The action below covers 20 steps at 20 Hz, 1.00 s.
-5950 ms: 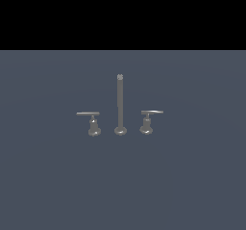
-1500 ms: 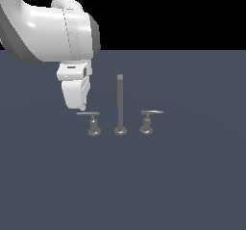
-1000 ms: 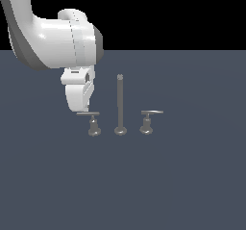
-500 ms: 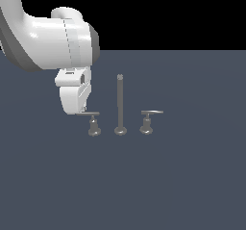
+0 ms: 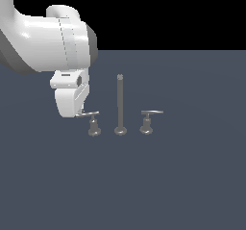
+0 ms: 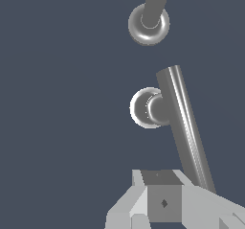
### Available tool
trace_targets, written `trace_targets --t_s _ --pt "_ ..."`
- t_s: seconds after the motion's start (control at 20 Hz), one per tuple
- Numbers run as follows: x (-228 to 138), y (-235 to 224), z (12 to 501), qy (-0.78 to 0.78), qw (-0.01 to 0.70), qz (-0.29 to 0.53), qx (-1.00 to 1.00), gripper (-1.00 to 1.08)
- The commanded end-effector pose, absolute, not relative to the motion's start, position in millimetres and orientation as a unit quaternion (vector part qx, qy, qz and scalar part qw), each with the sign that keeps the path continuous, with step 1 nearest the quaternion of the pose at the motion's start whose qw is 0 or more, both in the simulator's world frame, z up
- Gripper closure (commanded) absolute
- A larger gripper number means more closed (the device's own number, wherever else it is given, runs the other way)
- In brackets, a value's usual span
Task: Turn on the faucet by rotating a designated handle.
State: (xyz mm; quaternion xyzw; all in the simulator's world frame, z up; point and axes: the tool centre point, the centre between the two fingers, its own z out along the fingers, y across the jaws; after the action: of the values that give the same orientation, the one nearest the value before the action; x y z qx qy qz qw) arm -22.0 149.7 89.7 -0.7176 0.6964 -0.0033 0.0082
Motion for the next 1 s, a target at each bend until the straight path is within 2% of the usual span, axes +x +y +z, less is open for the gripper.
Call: trace_targets --t_s 0.0,0.35,0.45,0.95 --pt "-35.9 147.2 89.7 0.696 0.002 -0.001 -0.718 1.08" --pt "-60.6 145.3 89.4 0.694 0.0 0.0 -0.72 1.08" --pt "-55.3 154.1 89.1 0.69 0.006 0.0 -0.723 1.08" --pt "-77.3 119.0 89.3 0.693 0.001 0.0 -0.721 1.08"
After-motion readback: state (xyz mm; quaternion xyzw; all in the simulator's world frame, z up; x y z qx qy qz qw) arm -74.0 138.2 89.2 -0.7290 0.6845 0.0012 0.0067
